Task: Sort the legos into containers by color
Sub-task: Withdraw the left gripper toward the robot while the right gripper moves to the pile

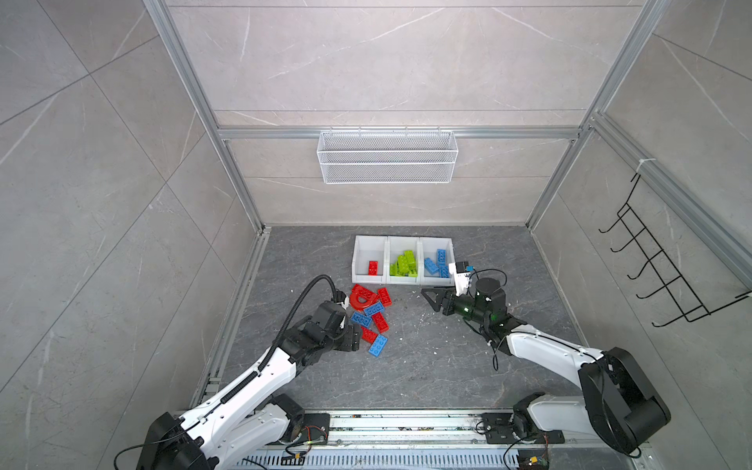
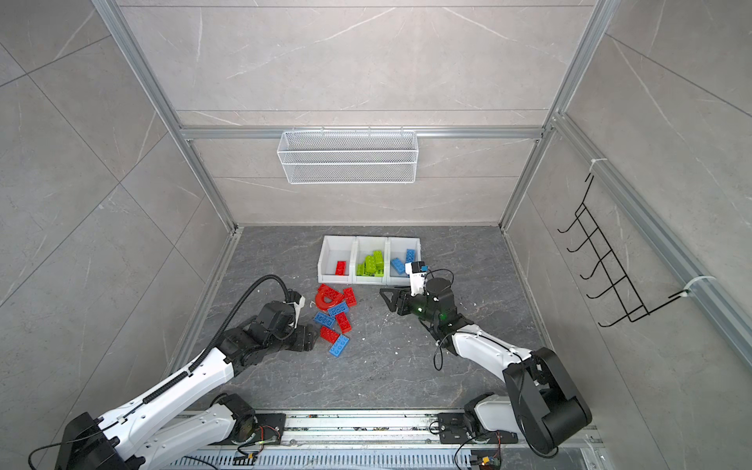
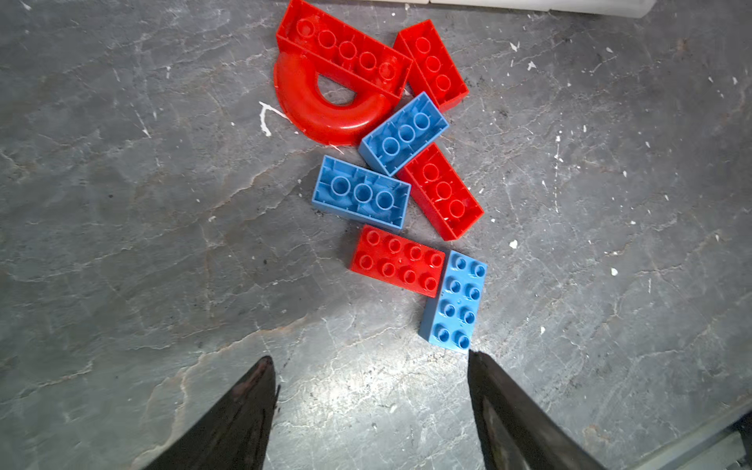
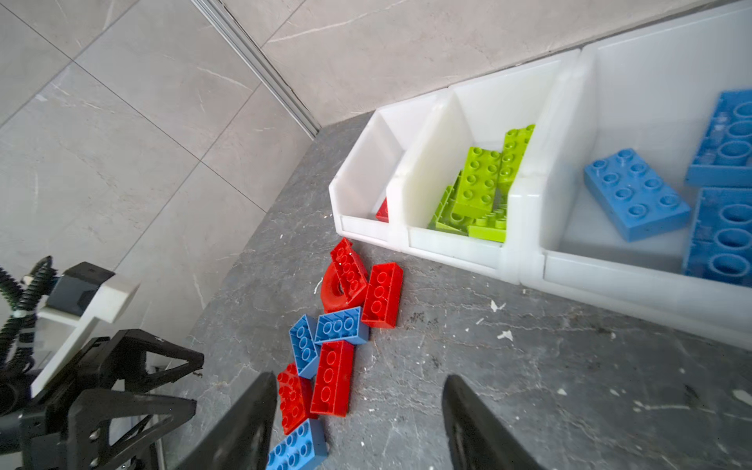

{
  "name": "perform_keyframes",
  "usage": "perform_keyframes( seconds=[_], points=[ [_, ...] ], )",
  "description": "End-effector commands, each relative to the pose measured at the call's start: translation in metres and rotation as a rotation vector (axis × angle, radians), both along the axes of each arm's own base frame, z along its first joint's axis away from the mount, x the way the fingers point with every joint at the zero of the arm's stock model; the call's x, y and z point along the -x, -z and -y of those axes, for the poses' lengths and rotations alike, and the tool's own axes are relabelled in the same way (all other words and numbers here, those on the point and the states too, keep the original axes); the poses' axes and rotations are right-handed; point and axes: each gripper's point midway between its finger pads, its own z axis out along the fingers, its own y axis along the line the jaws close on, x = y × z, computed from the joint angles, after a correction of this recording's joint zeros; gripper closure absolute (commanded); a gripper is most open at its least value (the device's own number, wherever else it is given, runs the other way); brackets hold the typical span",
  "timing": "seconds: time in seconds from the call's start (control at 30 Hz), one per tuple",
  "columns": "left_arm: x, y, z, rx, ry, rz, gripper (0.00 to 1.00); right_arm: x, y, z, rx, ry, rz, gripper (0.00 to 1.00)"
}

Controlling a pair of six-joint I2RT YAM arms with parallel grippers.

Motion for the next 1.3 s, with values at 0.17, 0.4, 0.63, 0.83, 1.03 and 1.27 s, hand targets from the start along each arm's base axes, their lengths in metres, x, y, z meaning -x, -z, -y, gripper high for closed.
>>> perform_keyframes(
  seconds=[0.17, 0.4, 0.63, 0.83, 1.03, 1.27],
  points=[
    [0.015, 0.018, -0.001, -0.03, -0.032, 0.005, 0.21, 0.003, -0.004, -0.007, 0.13, -0.01, 0.008, 0.33],
    [-0.023, -0.039, -0.028, -0.098, -0.122, 0.287, 0.04, 0.047, 0.041, -0.063, 0.499, -0.164, -0.12, 0.29],
    [-0.08, -0.047, -0.066, 0.066, -0.315, 0.331, 0.01, 0.103, 0.087, -0.106, 0.644, -0.173, -0.215, 0.27],
    [-0.093, -0.041, -0.086, 0.03, -0.369, 0.416, 0.01, 0.135, 0.112, -0.145, 0.755, -0.215, -0.195, 0.25],
    [-0.084, -0.037, -0.096, 0.028, -0.407, 0.447, 0.0, 0.133, 0.125, -0.156, 0.769, -0.174, -0.23, 0.24],
    [-0.073, -0.044, -0.105, 0.044, -0.443, 0.492, 0.0, 0.127, 0.136, -0.16, 0.821, -0.118, -0.244, 0.23]
  ],
)
